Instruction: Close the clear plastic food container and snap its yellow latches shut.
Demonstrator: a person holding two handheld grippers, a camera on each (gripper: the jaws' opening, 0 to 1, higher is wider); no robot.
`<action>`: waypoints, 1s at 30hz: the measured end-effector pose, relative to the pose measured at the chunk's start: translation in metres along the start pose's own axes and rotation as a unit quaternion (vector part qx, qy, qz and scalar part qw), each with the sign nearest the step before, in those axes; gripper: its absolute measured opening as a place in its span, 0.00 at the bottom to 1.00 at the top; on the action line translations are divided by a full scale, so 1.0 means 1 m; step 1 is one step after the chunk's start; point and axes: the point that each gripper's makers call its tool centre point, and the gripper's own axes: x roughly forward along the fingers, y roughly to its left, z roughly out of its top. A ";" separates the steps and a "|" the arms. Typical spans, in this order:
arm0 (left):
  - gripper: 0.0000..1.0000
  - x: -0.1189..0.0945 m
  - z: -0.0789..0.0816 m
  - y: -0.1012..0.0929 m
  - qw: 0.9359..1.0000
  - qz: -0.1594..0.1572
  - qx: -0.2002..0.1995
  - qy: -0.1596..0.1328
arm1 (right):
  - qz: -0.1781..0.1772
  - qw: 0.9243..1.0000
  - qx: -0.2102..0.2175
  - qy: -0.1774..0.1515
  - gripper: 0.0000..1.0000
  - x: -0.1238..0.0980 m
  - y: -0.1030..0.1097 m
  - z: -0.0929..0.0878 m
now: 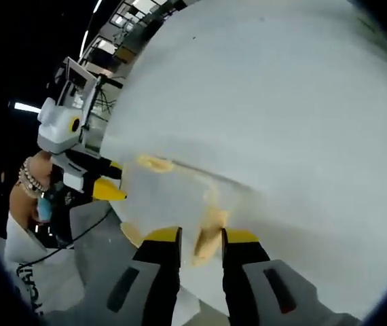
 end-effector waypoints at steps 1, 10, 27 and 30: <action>0.28 0.001 0.001 -0.005 1.000 -0.009 -0.010 -0.002 | 0.000 1.000 -0.001 0.000 0.19 0.000 0.000 0.000; 0.28 0.000 0.001 -0.002 1.000 0.005 -0.009 -0.002 | -0.002 1.000 -0.002 0.000 0.19 0.000 0.000 0.000; 0.24 0.002 0.002 -0.001 1.000 -0.004 -0.002 0.008 | 0.018 1.000 0.000 0.001 0.15 0.002 0.005 -0.001; 0.23 0.002 0.001 -0.001 1.000 -0.006 -0.002 0.010 | 0.005 1.000 -0.003 0.001 0.15 0.006 0.001 0.002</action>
